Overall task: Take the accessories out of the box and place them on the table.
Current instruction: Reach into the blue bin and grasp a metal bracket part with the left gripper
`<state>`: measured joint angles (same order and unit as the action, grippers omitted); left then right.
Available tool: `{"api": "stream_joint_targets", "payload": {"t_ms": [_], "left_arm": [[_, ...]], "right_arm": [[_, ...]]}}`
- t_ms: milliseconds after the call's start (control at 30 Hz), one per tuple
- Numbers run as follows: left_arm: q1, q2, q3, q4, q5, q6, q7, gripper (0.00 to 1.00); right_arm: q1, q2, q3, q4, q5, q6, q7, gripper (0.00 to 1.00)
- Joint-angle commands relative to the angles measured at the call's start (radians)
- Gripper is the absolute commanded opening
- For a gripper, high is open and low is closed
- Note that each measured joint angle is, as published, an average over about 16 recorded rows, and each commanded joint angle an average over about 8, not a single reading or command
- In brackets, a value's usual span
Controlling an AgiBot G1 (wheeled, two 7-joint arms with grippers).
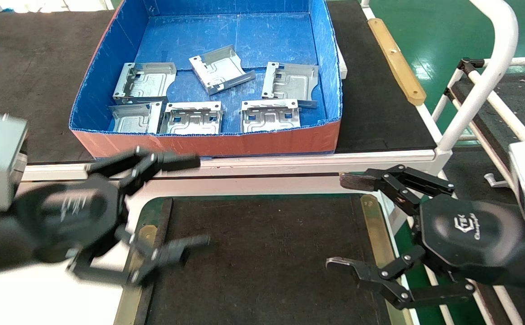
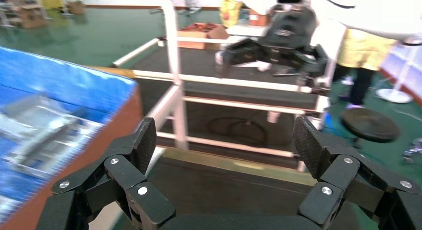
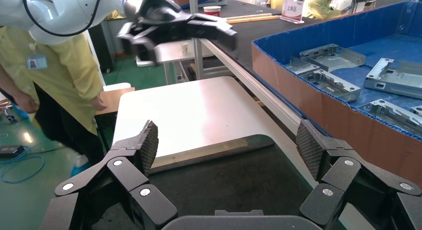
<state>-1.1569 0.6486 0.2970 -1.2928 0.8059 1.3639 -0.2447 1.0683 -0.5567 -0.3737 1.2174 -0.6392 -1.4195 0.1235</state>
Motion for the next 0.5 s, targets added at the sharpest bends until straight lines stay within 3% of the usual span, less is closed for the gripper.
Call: {"api": "stream_joint_targets", "payload": {"t_ms": [33, 500], "left_arm": [[-0.019, 0.008, 0.003, -0.005, 0.016, -0.032, -0.015, 1.00], [-0.248, 0.151, 0.122, 0.087, 0.305, -0.271, -0.167, 1.00]], "right_arm": [[0.000, 0.000, 0.000, 0.000, 0.000, 0.000, 0.000, 1.00], [0.000, 0.000, 0.000, 0.000, 0.000, 0.000, 0.000, 1.00]]}}
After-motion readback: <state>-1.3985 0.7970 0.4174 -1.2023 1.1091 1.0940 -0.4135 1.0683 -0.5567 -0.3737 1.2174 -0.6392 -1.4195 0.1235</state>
